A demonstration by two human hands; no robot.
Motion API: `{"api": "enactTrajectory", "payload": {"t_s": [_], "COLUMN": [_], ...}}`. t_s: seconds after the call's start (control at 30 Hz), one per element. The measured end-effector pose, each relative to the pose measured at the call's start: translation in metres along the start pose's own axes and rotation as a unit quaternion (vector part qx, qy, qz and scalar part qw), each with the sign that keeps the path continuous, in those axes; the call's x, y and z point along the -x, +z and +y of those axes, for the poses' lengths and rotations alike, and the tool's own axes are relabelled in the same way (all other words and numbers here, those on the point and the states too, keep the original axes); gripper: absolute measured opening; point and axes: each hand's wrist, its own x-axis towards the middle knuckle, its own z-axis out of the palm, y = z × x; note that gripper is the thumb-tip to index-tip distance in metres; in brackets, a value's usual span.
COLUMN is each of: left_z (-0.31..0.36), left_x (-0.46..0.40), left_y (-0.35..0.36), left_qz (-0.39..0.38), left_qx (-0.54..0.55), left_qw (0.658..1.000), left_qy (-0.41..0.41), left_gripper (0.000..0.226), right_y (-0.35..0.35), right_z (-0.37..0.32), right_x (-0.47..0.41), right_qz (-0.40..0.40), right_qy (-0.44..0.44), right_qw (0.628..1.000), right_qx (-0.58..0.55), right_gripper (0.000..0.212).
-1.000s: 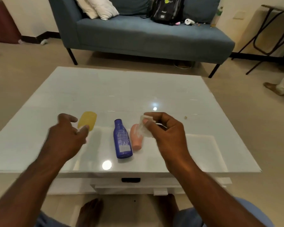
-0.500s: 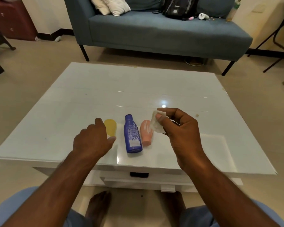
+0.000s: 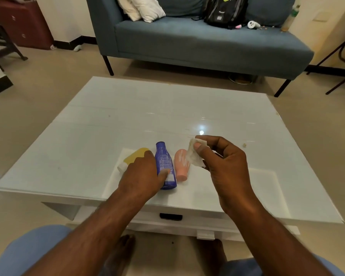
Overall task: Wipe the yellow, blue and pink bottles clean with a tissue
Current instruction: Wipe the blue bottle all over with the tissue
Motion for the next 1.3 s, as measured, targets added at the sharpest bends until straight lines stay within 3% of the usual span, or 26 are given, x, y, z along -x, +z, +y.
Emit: {"api": "enactTrajectory", "payload": {"t_s": [0.23,0.5,0.67,0.8,1.0,1.1,1.2,1.3], "left_z": [0.003,0.002,0.002,0.01,0.013,0.014,0.015,0.019], "left_x": [-0.001,0.001,0.003,0.004,0.01,0.014,0.015,0.016], "left_y": [-0.005,-0.023,-0.035,-0.04,-0.042,-0.046,-0.044,-0.042], "left_qz": [-0.079,-0.101,-0.079,-0.092,-0.126,-0.127,-0.124,-0.116], "left_qx": [0.127,0.263,0.426,0.557,0.665,0.669,0.647,0.645], "left_qw": [0.985,0.954,0.894,0.816,0.73,0.728,0.749,0.751], "left_qy": [-0.082,-0.103,-0.116,-0.125,-0.094,-0.077,-0.073,-0.076], "left_gripper": [0.074,0.027,0.025,0.03,0.032,0.025,0.017,0.029], "right_y": [0.001,0.001,0.002,0.003,0.004,0.004,0.004,0.005], "right_z": [-0.001,0.0,0.0,0.0,0.001,0.0,-0.001,-0.002], "right_x": [0.001,0.002,0.001,0.001,0.0,0.001,0.002,0.002], "right_qz": [-0.007,-0.024,-0.008,-0.015,-0.014,-0.015,-0.009,-0.018], "right_qy": [-0.001,0.002,0.004,0.005,0.003,0.001,0.006,0.009], "right_qw": [1.0,1.0,1.0,1.0,1.0,1.0,1.0,1.0], "right_qx": [0.001,-0.002,-0.003,-0.003,0.014,0.009,0.007,0.008], "right_gripper": [0.012,0.012,0.014,0.015,0.016,0.016,0.016,0.016]}}
